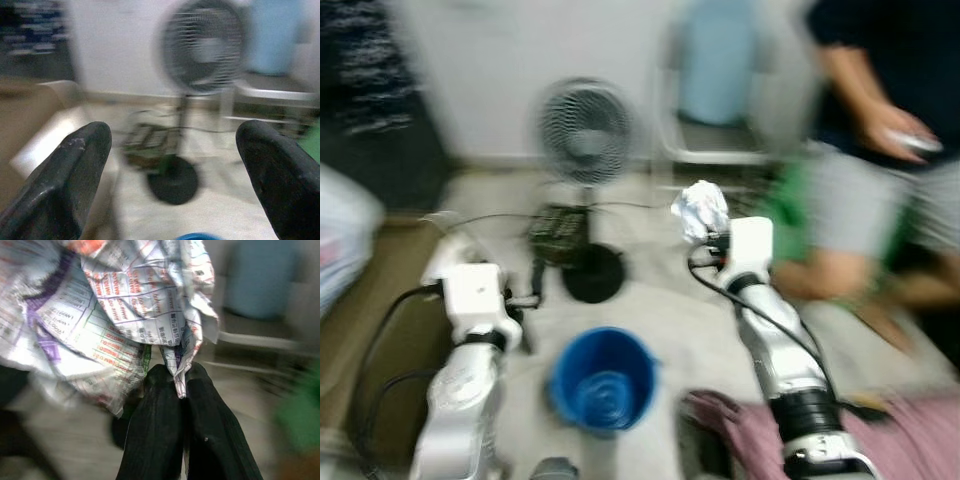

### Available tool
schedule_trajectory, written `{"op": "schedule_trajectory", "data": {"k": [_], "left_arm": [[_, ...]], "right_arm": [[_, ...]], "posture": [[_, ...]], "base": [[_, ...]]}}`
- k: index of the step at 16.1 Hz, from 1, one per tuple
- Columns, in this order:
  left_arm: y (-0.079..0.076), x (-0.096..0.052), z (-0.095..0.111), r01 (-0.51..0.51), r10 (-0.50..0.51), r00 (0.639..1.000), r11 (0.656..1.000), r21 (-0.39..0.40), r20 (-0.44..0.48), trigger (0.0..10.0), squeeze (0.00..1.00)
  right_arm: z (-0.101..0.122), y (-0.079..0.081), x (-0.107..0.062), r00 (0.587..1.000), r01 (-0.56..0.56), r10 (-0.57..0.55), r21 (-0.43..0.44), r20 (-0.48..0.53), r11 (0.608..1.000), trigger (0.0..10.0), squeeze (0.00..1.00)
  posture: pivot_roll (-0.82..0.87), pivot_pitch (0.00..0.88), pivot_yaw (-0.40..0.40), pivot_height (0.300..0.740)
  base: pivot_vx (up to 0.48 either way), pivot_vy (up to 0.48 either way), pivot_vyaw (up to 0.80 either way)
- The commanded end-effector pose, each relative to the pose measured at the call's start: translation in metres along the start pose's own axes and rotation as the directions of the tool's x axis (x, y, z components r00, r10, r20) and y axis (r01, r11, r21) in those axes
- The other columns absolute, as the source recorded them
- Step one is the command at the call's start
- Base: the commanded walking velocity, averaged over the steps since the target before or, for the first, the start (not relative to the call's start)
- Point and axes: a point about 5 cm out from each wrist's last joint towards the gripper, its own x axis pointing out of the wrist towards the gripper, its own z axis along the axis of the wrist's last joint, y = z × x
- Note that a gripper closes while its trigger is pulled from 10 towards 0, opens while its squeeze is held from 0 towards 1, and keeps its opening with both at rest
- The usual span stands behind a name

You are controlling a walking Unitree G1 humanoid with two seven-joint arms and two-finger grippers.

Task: Clean up the room

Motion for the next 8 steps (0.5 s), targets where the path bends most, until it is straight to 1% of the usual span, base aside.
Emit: {"op": "schedule_trajectory", "data": {"k": [1, 4, 5, 6, 8], "left_arm": [[-0.0035, 0.0006, 0.0004, 0.022, -0.022, 1.0, 1.0, 0.005, -0.005, 10.0, 0.0], [-0.0034, 0.0019, 0.0011, 0.023, -0.023, 1.0, 1.0, 0.009, -0.004, 10.0, 0.0], [-0.0043, 0.0023, 0.0012, 0.025, -0.025, 1.0, 1.0, 0.006, -0.003, 10.0, 0.0], [-0.0053, 0.0023, 0.0012, 0.028, -0.028, 1.0, 1.0, 0.005, -0.002, 10.0, 0.0], [-0.0089, 0.0015, 0.0011, 0.05, -0.05, 0.999, 0.999, -0.001, 0.0, 10.0, 0.0]], "right_arm": [[0.0033, -0.0026, 0.0013, 1.0, 0.01, -0.01, -0.006, 0.01, 1.0, 10.0, 0.0], [0.0032, -0.0051, 0.0012, 1.0, 0.016, -0.016, -0.008, 0.011, 1.0, 10.0, 0.0], [0.003, -0.005, 0.001, 1.0, 0.018, -0.018, -0.008, 0.01, 1.0, 10.0, 0.0], [0.003, -0.005, 0.0009, 1.0, 0.019, -0.019, -0.009, 0.011, 1.0, 10.0, 0.0], [0.0025, -0.0069, 0.0008, 0.999, 0.033, -0.033, -0.006, 0.009, 0.999, 10.0, 0.0]], "posture": [[0.01, 0.0, -0.03, 0.74], [0.01, 0.0, -0.029, 0.74], [0.0, 0.0, -0.028, 0.74], [0.0, 0.0, -0.028, 0.74], [0.0, 0.0, -0.03, 0.74]], "base": [[0.0, 0.0, 0.8], [0.0, 0.0, 0.8], [0.0, 0.0, 0.56], [0.0, 0.0, 0.44], [0.0, 0.0, 0.0]]}}
